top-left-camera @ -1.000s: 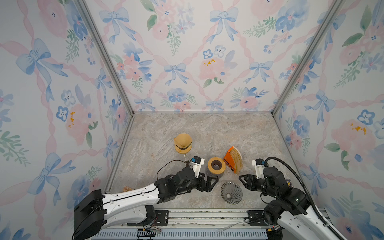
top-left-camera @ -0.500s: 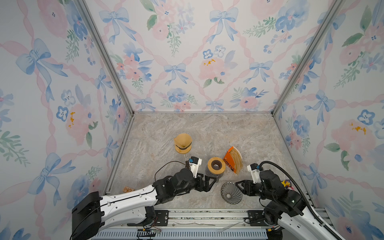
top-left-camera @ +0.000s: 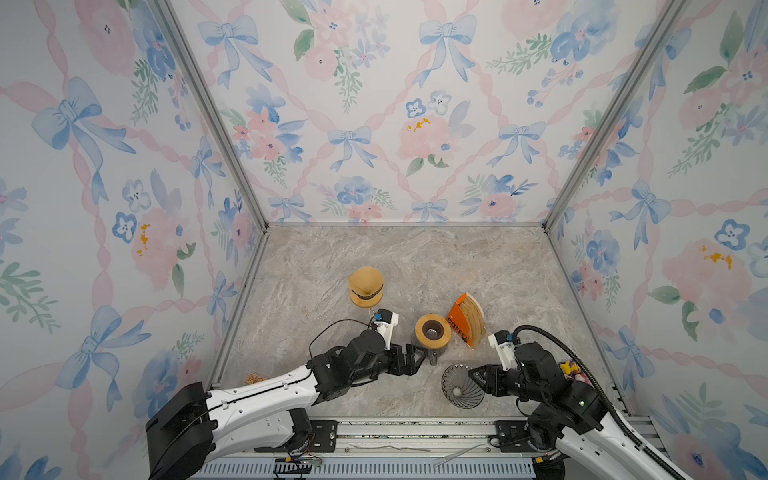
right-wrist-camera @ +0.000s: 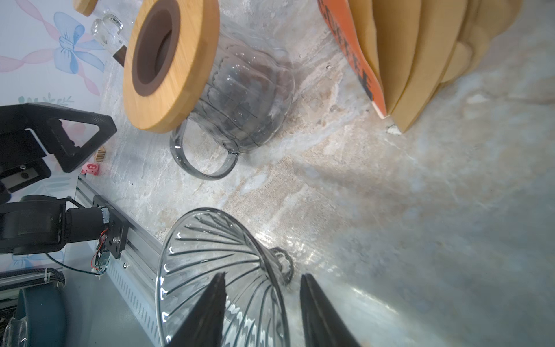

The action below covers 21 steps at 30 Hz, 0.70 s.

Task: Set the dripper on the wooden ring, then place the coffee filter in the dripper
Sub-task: 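Move the right gripper to the clear glass dripper and grasp its rim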

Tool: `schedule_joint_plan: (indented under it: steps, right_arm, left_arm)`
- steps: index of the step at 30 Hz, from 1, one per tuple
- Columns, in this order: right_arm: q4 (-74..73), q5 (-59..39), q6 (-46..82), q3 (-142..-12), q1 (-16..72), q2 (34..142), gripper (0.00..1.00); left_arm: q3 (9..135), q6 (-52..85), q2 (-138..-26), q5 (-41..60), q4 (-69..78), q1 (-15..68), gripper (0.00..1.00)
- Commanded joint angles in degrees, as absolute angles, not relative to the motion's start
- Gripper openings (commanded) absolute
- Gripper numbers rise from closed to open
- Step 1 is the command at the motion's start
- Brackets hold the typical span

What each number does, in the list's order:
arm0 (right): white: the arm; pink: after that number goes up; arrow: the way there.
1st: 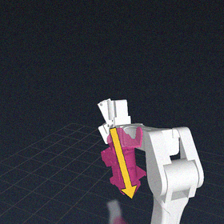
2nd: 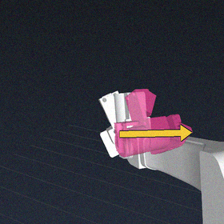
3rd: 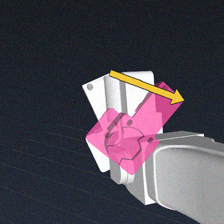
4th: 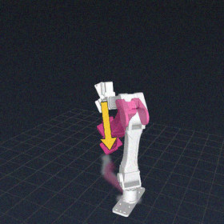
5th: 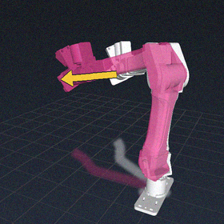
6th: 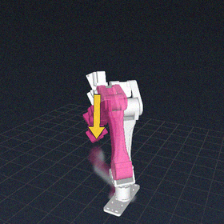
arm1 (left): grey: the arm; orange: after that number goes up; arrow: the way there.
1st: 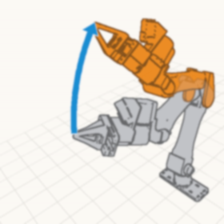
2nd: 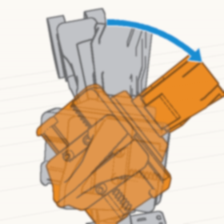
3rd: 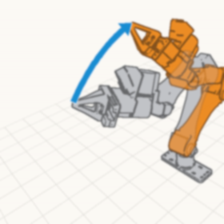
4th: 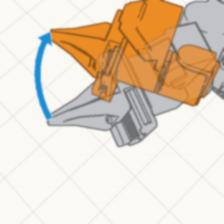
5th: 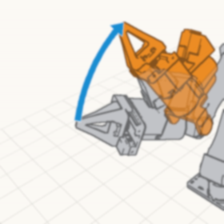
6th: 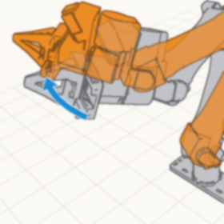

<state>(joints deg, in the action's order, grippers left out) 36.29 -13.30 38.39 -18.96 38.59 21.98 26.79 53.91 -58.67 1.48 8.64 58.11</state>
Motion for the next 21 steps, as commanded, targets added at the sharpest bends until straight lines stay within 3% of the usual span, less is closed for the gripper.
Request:
schedule_joint_plan:
  steps: [1,21]
  right_arm:
    - [35.5,-13.5,37.4,-18.1,39.8,22.0,0.42]
    - [34.0,-8.3,37.4,-18.2,43.8,26.1,0.28]
  left_arm:
    - [27.3,54.8,-58.2,2.6,7.3,57.5,0.98]
    - [27.6,50.6,-57.3,2.0,8.9,59.9,0.98]
